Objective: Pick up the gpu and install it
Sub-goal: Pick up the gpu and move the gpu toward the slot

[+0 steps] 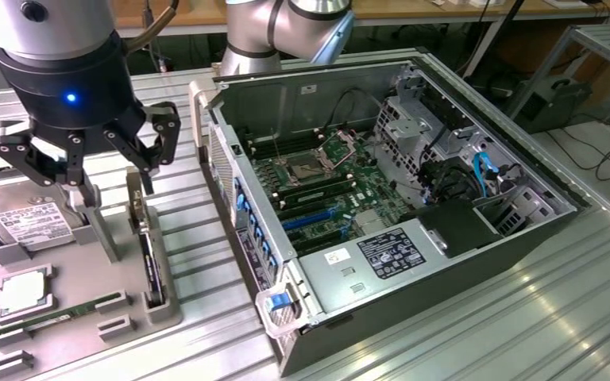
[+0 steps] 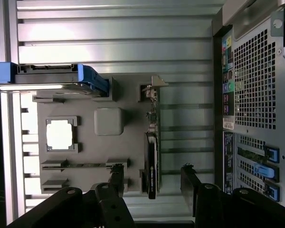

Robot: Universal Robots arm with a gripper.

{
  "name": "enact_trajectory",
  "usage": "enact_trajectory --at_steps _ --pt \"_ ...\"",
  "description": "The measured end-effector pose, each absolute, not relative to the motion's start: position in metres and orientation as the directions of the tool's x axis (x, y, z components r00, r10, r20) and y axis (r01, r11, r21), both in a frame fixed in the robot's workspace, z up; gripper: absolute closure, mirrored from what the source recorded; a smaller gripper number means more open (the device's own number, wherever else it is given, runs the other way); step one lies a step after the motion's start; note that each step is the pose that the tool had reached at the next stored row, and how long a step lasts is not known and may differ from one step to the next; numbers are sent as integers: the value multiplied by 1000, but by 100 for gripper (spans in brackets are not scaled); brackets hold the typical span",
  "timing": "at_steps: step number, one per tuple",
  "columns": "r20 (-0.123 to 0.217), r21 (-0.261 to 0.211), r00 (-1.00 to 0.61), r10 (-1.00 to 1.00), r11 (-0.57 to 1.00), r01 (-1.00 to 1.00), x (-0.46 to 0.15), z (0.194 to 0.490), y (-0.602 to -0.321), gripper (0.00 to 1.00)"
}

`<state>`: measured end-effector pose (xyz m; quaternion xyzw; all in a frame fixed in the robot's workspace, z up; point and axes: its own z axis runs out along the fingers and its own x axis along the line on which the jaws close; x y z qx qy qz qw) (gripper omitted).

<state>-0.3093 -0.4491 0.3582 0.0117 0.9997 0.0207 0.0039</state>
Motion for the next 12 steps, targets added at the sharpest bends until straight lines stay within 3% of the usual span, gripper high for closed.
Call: enact_trajectory --at_steps 12 --pt "-7 41 -1000 23 999 23 -309 353 -449 40"
